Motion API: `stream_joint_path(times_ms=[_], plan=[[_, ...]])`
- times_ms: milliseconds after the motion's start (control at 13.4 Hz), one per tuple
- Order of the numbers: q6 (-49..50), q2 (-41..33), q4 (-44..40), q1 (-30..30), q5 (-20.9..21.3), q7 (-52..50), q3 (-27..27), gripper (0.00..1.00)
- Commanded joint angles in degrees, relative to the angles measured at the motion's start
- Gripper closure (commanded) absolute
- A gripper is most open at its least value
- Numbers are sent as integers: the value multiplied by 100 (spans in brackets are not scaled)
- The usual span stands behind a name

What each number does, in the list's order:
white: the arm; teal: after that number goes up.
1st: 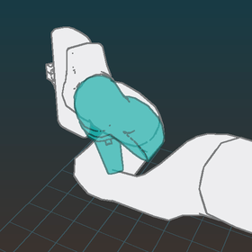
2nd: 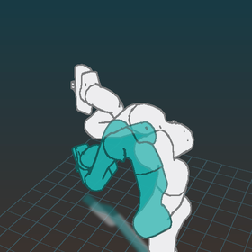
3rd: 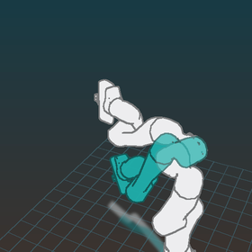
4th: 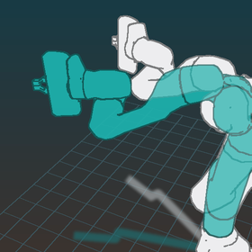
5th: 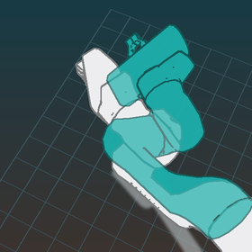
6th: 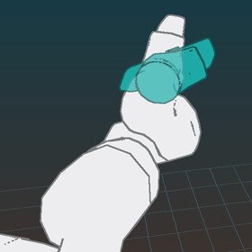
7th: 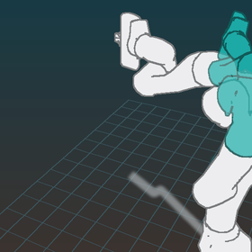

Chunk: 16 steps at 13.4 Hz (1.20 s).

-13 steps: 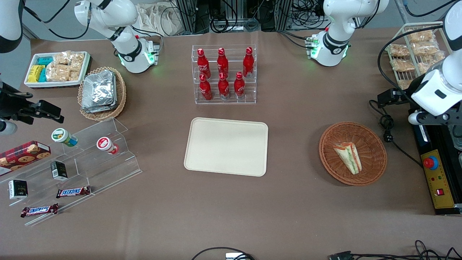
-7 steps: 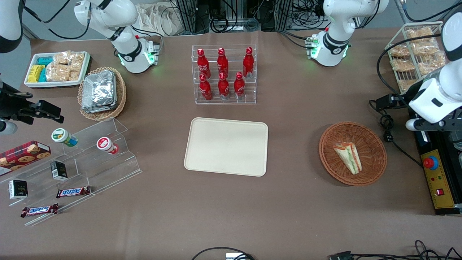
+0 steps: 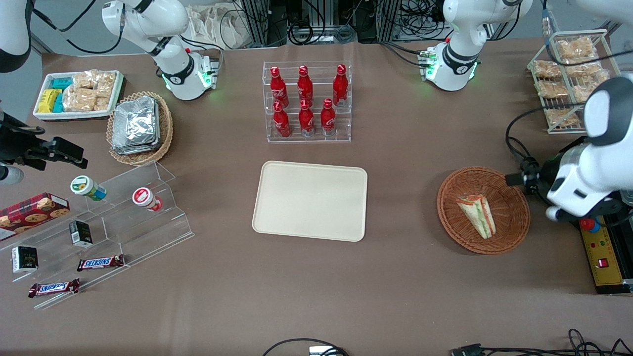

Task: Place sandwich from basket to tray
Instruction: 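Lower the open left gripper over the wrapped sandwich in the basket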

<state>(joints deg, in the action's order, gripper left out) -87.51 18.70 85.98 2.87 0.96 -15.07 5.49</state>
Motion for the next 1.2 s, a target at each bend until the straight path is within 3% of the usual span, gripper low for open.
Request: stream_joint_path(times_ms=[0,599,1122], plan=[[-317,589,-239,-5,-51,-461,14,0],[-1347,1714,-204,12,-34,-558,-4,0],[-1602,2181,-64,12,-52,-1015,-4,0]])
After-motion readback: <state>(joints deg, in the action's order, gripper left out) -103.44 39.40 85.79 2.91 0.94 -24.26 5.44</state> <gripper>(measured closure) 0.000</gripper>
